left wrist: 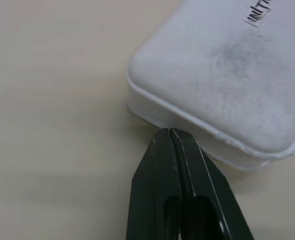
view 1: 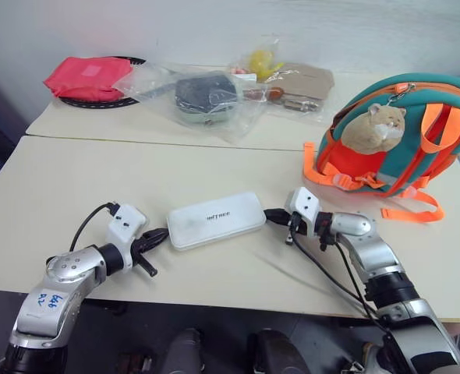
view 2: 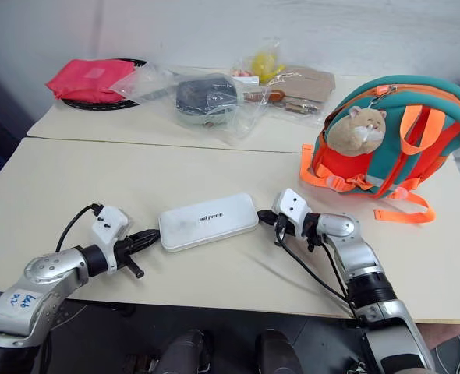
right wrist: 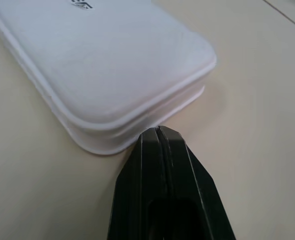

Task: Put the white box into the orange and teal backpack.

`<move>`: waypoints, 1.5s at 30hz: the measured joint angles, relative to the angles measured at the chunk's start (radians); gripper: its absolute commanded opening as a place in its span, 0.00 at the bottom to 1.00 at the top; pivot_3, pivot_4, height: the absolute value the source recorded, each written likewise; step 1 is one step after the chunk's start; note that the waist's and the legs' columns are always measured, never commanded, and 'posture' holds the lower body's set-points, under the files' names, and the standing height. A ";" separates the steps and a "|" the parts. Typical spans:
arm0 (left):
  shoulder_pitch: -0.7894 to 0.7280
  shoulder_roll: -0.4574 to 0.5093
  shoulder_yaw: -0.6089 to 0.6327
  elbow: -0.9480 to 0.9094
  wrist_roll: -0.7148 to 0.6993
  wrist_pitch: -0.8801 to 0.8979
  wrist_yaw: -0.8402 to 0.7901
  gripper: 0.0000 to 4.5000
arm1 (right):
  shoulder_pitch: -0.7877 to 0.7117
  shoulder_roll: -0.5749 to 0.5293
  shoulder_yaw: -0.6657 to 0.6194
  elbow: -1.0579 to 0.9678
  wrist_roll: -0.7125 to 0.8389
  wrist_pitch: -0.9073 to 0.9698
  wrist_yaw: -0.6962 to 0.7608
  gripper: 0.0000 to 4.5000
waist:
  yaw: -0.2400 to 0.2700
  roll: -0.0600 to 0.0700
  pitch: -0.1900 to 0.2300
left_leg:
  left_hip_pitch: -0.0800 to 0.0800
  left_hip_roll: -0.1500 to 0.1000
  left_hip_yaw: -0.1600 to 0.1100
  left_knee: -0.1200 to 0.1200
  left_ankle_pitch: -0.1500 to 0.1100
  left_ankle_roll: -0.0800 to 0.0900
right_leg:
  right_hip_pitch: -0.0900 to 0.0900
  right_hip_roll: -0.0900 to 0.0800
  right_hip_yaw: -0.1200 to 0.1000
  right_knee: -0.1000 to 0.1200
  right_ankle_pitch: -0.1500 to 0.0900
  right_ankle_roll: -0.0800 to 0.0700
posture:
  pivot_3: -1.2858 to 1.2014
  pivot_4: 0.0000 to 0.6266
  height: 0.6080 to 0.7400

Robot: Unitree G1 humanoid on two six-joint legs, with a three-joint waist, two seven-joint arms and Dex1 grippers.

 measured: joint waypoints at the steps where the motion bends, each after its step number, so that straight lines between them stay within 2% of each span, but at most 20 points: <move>1: -0.013 0.000 -0.007 0.017 0.005 -0.006 -0.007 0.01 | 0.021 -0.014 -0.003 -0.029 0.011 0.012 0.016 0.00 | 0.001 0.000 0.000 | 0.000 0.000 0.000 0.000 0.000 0.000 | 0.000 0.000 0.000 0.000 0.000 0.000 | 0.52 0.24 1.00; 6: -0.087 0.007 -0.041 0.092 0.024 -0.020 -0.050 0.01 | 0.148 -0.097 -0.008 -0.226 0.091 0.126 0.107 0.00 | 0.000 0.000 0.000 | 0.000 0.000 0.000 0.000 0.000 0.000 | 0.000 0.000 0.000 0.000 0.000 0.000 | 0.52 0.24 1.00; 10: -0.114 0.014 -0.061 0.138 0.030 -0.029 -0.090 0.01 | 0.196 -0.129 -0.008 -0.320 0.099 0.189 0.102 0.00 | -0.007 0.000 0.000 | 0.000 0.000 0.000 0.000 0.000 0.000 | 0.000 0.000 0.000 0.000 0.000 0.000 | 0.52 0.24 1.00; 13: -0.122 0.039 -0.045 0.168 0.006 -0.011 -0.126 0.13 | 0.202 -0.149 -0.024 -0.333 0.090 0.207 0.065 0.00 | -0.005 0.000 0.000 | 0.000 0.000 0.000 -0.001 0.000 0.000 | 0.000 0.000 0.000 0.000 0.000 0.000 | 0.52 0.24 1.00; 15: -0.124 0.074 0.003 0.201 -0.058 0.060 -0.175 0.26 | 0.210 -0.185 -0.062 -0.332 0.085 0.219 0.046 0.00 | -0.004 0.000 0.000 | 0.000 0.000 0.000 -0.001 0.000 0.000 | 0.000 0.000 0.000 0.000 0.000 0.000 | 0.52 0.24 1.00; 18: -0.143 0.128 0.071 0.279 -0.152 0.180 -0.255 0.46 | 0.221 -0.219 -0.105 -0.332 0.084 0.228 0.028 0.00 | -0.007 0.000 0.000 | 0.001 0.001 0.000 -0.001 0.000 0.000 | 0.000 0.000 0.000 0.000 0.000 0.000 | 0.52 0.24 1.00; 21: -0.227 0.190 0.096 0.399 -0.264 0.399 -0.329 0.65 | 0.242 -0.231 -0.118 -0.333 0.085 0.240 0.026 0.00 | -0.006 0.000 0.000 | 0.001 0.001 -0.001 -0.001 0.000 0.000 | 0.000 0.001 0.000 0.001 0.000 0.000 | 0.52 0.24 1.00; 23: -0.334 0.211 0.097 0.494 -0.311 0.599 -0.336 0.65 | 0.247 -0.233 -0.120 -0.336 0.085 0.242 0.026 0.00 | -0.004 0.000 0.000 | 0.001 0.000 -0.001 -0.001 0.000 0.001 | -0.001 0.000 0.000 0.002 0.000 0.000 | 0.52 0.24 1.00; 25: -0.484 0.171 0.114 0.652 -0.364 0.808 -0.335 0.65 | 0.250 -0.236 -0.123 -0.337 0.086 0.243 0.027 0.00 | 0.000 -0.001 0.000 | 0.000 0.000 -0.001 0.001 0.001 0.001 | -0.001 0.000 -0.001 0.003 0.000 0.000 | 0.52 0.24 1.00; 27: -0.593 0.120 0.117 0.767 -0.384 0.917 -0.321 0.65 | 0.242 -0.236 -0.119 -0.340 0.086 0.240 0.032 0.00 | 0.003 -0.001 0.001 | -0.001 -0.001 -0.002 0.003 0.002 -0.002 | -0.002 0.000 -0.001 0.004 0.000 0.000 | 0.52 0.24 1.00; 33: -0.773 0.033 -0.012 0.959 -0.344 0.960 -0.274 0.65 | 0.204 -0.216 -0.032 -0.342 0.059 0.198 0.066 0.00 | -0.005 -0.003 0.002 | -0.003 0.000 0.000 0.005 0.003 -0.004 | -0.004 0.001 0.001 0.004 0.000 0.001 | 0.52 0.24 1.00; 37: -0.784 0.029 -0.129 0.956 -0.372 0.958 -0.303 0.65 | 0.144 -0.166 0.024 -0.337 0.038 0.205 0.059 0.00 | -0.006 -0.003 0.002 | -0.003 0.001 0.001 0.005 0.004 -0.006 | -0.006 0.002 0.002 0.006 0.000 0.001 | 0.52 0.24 1.00; 45: -0.749 -0.002 -0.137 0.923 -0.417 0.959 -0.312 0.65 | 0.105 -0.106 0.062 -0.286 0.006 0.185 0.035 0.00 | 0.000 -0.003 0.002 | -0.004 0.000 0.001 0.007 0.004 -0.005 | -0.006 0.001 0.002 0.006 0.000 0.001 | 0.52 0.24 1.00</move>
